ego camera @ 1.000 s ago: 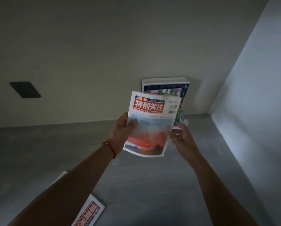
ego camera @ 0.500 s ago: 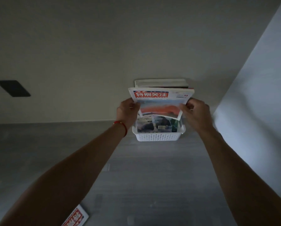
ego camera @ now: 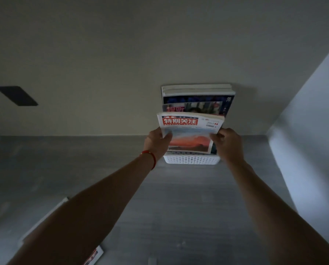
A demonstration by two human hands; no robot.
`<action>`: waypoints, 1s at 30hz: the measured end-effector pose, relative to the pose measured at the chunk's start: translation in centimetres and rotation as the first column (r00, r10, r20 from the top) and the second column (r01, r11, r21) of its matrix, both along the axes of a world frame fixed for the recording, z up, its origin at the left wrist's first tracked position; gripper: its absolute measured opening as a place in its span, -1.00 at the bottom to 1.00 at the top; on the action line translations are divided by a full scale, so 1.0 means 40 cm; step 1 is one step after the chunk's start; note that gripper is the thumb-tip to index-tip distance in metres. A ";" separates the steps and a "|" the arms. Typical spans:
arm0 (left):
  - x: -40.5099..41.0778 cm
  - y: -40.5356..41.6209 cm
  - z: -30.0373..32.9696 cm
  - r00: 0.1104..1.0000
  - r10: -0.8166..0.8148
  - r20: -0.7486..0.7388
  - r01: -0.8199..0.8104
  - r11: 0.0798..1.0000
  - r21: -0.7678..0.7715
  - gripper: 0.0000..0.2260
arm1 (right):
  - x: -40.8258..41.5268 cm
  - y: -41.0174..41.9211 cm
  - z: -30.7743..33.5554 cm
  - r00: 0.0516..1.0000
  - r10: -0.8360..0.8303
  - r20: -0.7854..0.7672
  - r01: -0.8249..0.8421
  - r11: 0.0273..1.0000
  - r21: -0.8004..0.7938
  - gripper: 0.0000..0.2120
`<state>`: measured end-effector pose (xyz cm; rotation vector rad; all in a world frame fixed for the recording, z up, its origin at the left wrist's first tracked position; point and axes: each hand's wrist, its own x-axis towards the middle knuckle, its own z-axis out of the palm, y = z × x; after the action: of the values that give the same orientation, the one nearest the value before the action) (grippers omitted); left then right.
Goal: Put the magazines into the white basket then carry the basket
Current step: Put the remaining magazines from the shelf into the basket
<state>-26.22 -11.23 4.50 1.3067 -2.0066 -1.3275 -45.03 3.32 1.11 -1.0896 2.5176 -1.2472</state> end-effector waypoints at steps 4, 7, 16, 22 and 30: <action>-0.015 0.002 -0.035 0.998 -0.066 -0.020 0.067 0.992 0.106 -0.68 | -0.005 -0.010 -0.025 0.999 -0.040 0.035 0.039 0.998 0.043 -0.75; -0.026 -0.010 -0.049 0.994 -0.105 -0.018 0.106 0.986 0.128 -0.57 | -0.011 -0.014 -0.026 0.993 -0.050 0.105 0.045 0.998 0.054 -0.79; 0.122 -0.008 -0.055 0.999 -0.035 -0.041 0.039 0.996 0.082 -0.49 | 0.100 0.043 0.012 0.980 0.013 0.197 0.003 0.997 -0.079 -0.73; 0.549 0.048 -0.076 0.986 -0.066 0.156 0.087 0.987 -0.132 -0.58 | 0.397 0.048 -0.025 0.952 0.229 0.205 -0.230 0.973 -0.019 -0.93; 1.061 0.050 -0.253 0.497 -0.359 0.790 0.523 0.850 0.057 -0.31 | 0.913 0.010 -0.123 0.786 0.480 0.391 -0.592 0.766 0.251 -0.82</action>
<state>16.23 -9.23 -5.62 1.4764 -3.1790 -0.6957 -8.52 3.71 -3.79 -1.2819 1.8815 -0.6843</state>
